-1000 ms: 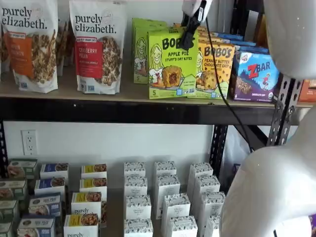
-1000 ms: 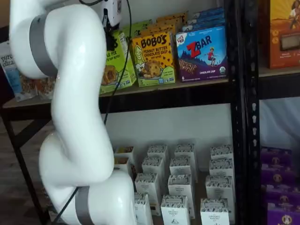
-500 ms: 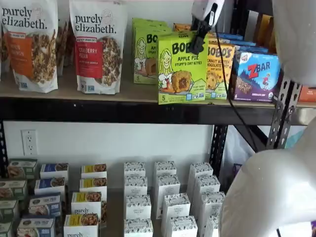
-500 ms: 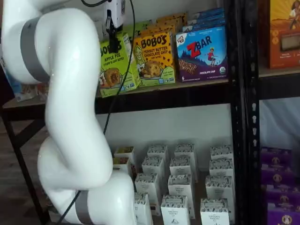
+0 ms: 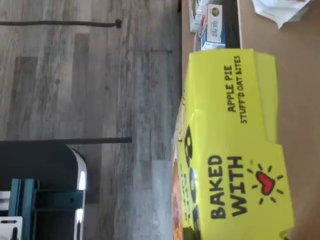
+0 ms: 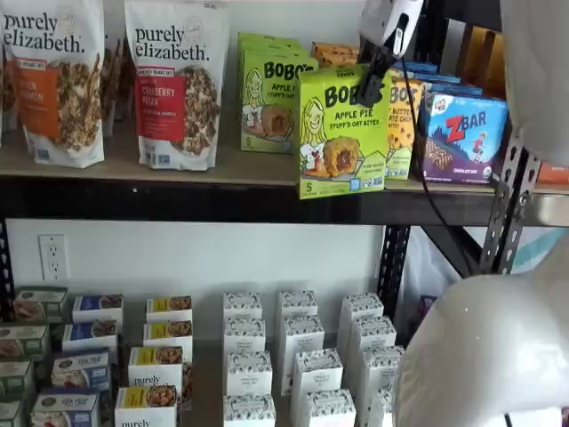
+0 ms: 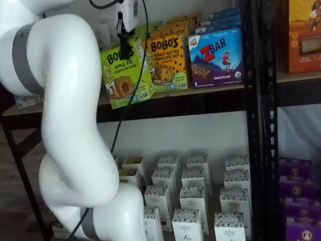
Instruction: Pick the green box on the top shelf, the fourth from the left
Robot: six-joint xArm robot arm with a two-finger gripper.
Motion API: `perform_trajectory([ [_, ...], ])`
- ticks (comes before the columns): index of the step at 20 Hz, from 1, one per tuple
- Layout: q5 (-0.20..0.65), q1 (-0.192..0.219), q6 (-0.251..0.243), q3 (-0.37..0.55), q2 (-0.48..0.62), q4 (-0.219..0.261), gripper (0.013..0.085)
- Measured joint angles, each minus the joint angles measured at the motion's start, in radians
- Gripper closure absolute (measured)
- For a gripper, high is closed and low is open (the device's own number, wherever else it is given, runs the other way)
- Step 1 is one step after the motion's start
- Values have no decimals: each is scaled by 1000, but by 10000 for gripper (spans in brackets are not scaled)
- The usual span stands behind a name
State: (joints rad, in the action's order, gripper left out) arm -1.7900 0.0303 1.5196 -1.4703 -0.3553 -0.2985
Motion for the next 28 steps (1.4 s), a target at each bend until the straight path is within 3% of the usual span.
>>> perform_trajectory([
  [16,-2,78,84,144,-112,4,690],
  [28,1,96,104,214,-167,-3,690],
])
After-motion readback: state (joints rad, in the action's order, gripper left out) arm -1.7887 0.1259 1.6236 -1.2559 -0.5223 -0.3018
